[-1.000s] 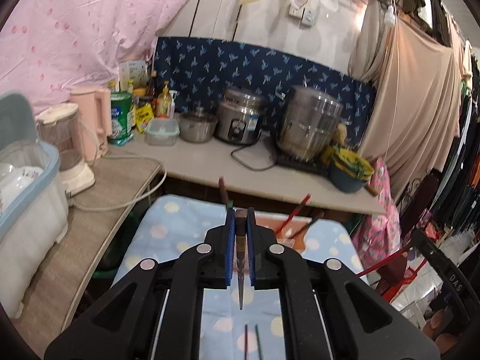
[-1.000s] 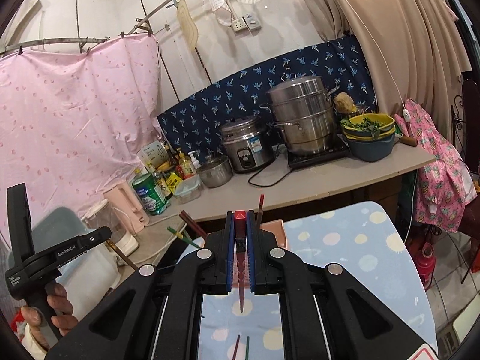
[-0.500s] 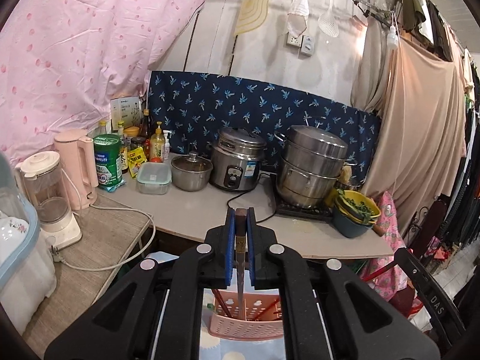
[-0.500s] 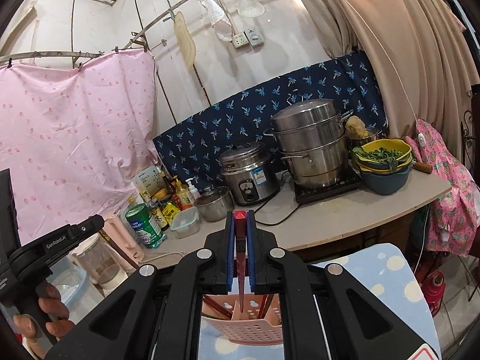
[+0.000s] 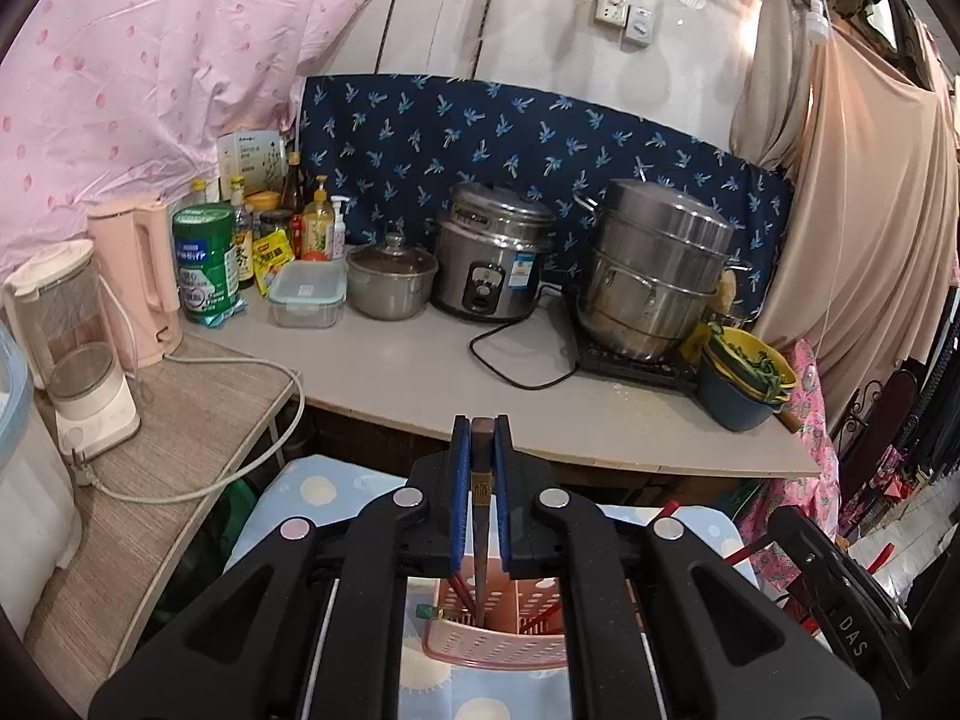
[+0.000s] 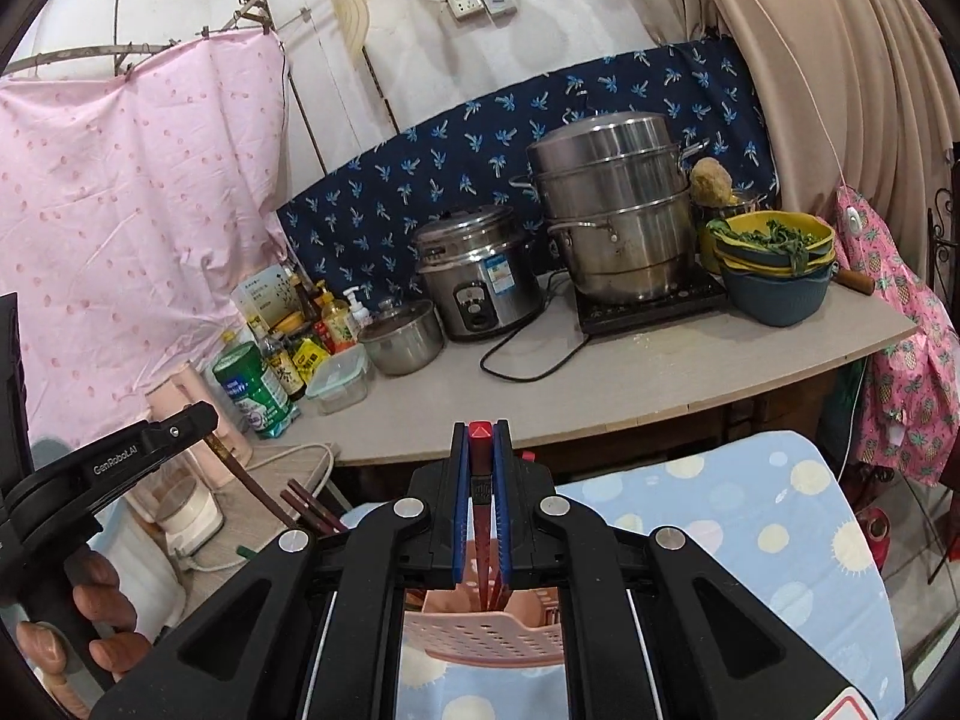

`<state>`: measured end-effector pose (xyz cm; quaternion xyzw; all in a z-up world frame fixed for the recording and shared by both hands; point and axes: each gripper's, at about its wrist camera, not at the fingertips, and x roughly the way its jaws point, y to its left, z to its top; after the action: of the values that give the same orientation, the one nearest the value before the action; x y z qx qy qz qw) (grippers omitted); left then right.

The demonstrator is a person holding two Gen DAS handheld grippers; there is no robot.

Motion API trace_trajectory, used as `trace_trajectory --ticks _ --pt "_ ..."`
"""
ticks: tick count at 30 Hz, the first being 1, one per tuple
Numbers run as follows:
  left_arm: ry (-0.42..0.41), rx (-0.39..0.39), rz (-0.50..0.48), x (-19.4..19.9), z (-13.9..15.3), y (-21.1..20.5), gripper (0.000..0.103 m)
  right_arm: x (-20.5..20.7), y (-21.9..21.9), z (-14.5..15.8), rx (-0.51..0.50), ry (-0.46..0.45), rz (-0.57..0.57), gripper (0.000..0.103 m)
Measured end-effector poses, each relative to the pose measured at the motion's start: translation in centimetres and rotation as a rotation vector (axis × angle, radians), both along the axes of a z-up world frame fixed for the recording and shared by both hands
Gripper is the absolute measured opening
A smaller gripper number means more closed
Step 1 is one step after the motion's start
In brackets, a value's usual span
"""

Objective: Organize utensils
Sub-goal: 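Open both tools to release the chopsticks into the holder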

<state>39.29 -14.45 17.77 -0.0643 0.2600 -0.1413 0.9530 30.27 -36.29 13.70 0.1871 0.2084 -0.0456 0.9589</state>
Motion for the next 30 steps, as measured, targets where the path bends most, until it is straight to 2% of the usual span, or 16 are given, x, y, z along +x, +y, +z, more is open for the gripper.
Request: trace_trajectory --ticks 4,6,8,10,19,22,30 --pt "0.026 -0.004 -0.003 0.2 -0.8 0.1 0.008 0.0 0.0 -0.3 0.002 0.009 -0.005 0.009" --pt "0.026 0.004 0.003 0.1 -0.9 0.2 0.013 -0.3 -0.1 -0.1 0.005 0.002 -0.006 0.012" --pt "0.024 0.004 0.006 -0.3 -0.9 0.3 0.025 -0.6 0.0 0.2 0.001 -0.006 -0.004 0.012" --pt "0.019 0.007 0.008 -0.7 -0.9 0.5 0.029 -1.0 0.1 0.5 -0.006 -0.013 -0.003 0.012" --pt "0.008 0.029 -0.013 -4.3 -0.9 1.2 0.037 -4.4 1.5 0.8 -0.026 -0.02 0.017 0.013" --pt "0.01 0.041 -0.024 -6.2 -1.4 1.6 0.045 -6.3 2.1 0.4 -0.039 -0.017 0.024 0.014" --pt "0.025 0.088 -0.046 -11.7 -3.6 2.7 0.046 -11.5 3.7 -1.6 -0.039 0.015 0.042 0.015"
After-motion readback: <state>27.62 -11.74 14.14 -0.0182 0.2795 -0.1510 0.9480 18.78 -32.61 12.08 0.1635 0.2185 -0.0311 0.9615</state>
